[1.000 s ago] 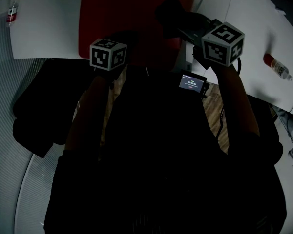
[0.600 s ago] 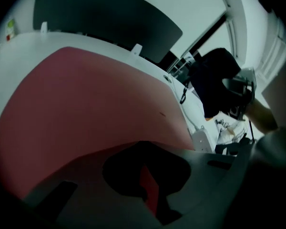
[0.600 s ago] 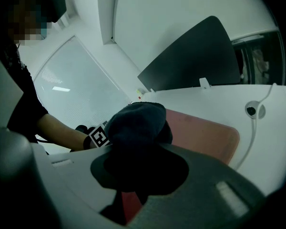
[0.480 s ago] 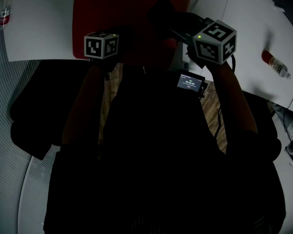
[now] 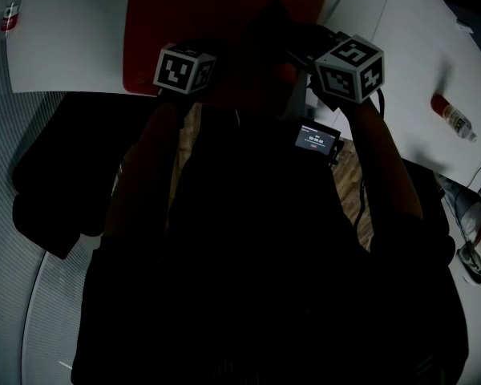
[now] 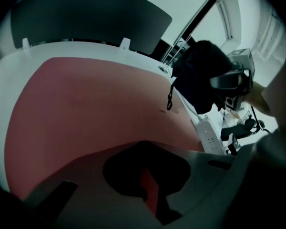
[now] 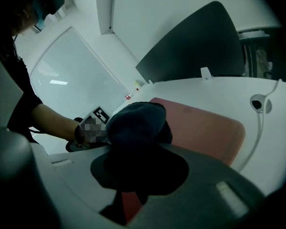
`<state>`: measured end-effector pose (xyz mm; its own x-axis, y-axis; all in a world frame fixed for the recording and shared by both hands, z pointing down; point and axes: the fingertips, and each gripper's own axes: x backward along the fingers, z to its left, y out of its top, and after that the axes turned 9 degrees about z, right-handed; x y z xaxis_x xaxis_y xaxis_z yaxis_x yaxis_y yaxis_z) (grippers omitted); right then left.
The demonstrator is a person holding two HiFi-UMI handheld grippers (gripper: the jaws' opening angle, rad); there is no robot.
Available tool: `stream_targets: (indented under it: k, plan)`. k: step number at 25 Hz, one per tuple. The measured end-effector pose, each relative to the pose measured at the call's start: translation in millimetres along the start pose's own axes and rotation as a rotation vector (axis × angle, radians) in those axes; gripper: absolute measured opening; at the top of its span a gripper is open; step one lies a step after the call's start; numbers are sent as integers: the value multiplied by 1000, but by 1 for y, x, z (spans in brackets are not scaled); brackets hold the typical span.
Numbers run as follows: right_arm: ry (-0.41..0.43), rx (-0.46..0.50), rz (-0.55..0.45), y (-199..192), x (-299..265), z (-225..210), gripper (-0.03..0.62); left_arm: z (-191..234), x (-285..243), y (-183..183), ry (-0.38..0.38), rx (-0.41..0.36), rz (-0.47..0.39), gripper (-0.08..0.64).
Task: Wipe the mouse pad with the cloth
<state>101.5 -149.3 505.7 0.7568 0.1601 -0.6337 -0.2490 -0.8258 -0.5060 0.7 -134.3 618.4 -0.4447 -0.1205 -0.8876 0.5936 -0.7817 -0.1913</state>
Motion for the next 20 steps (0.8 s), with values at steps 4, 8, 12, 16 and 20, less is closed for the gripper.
stream_targets:
  k: [4,8,12,16,20]
  plan:
    - [-24,-14,13,0,-8,-24,75,0,-3,-5,-21,51,-9,8]
    - [-195,57,56,12,-8,-80,75,0,2,-1,-15,51,-26,8]
    - [-342,230,233,10,-24,-121,75,1,-2,-6,-35,77,-29,8]
    - [-469,488,424,0,-35,-120,75,-1,-1,-6,-41,95,-43,8]
    - [-514,563,461,1,-40,-120,72,1,0,-4,-45,97,-42,8]
